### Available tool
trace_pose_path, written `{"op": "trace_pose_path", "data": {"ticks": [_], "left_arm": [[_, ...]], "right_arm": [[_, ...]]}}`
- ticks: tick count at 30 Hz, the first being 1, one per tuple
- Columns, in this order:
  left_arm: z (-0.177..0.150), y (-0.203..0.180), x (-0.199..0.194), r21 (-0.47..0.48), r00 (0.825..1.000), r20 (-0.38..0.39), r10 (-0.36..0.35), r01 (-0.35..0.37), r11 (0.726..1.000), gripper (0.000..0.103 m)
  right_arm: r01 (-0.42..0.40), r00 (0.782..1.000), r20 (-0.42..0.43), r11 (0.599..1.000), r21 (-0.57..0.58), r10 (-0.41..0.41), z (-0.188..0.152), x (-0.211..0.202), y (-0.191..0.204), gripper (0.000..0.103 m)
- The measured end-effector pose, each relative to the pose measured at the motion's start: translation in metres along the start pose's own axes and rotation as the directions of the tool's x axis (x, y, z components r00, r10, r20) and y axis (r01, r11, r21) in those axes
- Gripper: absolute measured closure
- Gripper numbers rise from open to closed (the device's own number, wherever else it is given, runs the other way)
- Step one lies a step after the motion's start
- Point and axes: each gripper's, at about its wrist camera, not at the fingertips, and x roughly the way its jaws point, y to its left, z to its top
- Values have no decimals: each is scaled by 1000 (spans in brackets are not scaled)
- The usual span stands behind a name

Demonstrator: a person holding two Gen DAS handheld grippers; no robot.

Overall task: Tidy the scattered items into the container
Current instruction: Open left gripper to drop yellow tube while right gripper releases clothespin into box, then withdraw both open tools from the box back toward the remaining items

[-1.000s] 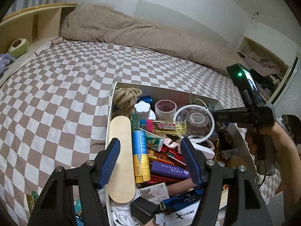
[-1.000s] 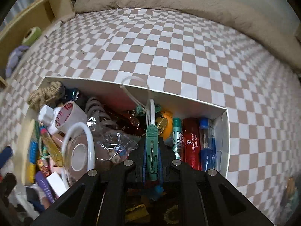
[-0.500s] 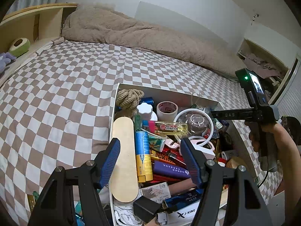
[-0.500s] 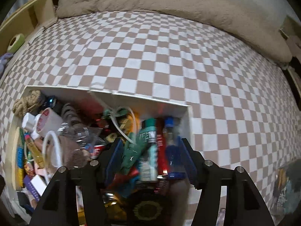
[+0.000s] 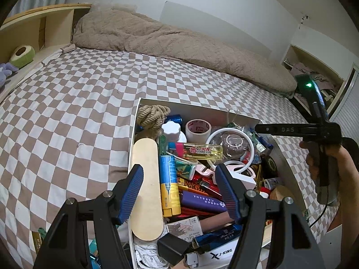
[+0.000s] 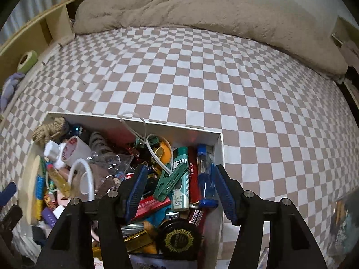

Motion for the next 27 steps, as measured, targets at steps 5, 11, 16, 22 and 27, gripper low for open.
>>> {"op": "trace_pose_path", "data": {"ticks": [5, 11, 16, 22, 27], "left_arm": [[-1, -1, 1, 2, 1000, -3, 2, -2, 1000, 37], [-1, -1, 1, 4, 1000, -4, 2, -2, 1000, 37], [-2, -5, 1, 18, 1000, -11, 9, -9, 1000, 37], [-3, -9, -1, 38, 1000, -1, 21, -21, 999, 37], [-6, -14, -3, 55, 999, 5, 32, -33, 998, 37]], "right_arm": [[-105, 994, 4, 993, 61, 105, -5, 1, 5, 85], [-154, 988, 29, 985, 81, 152, -19, -8, 7, 85], [-176, 983, 60, 981, 81, 171, -19, -5, 23, 85], [-171, 981, 105, 984, 46, 166, -38, -21, 31, 85], [-152, 980, 132, 988, 32, 147, -59, -35, 33, 85]]}}
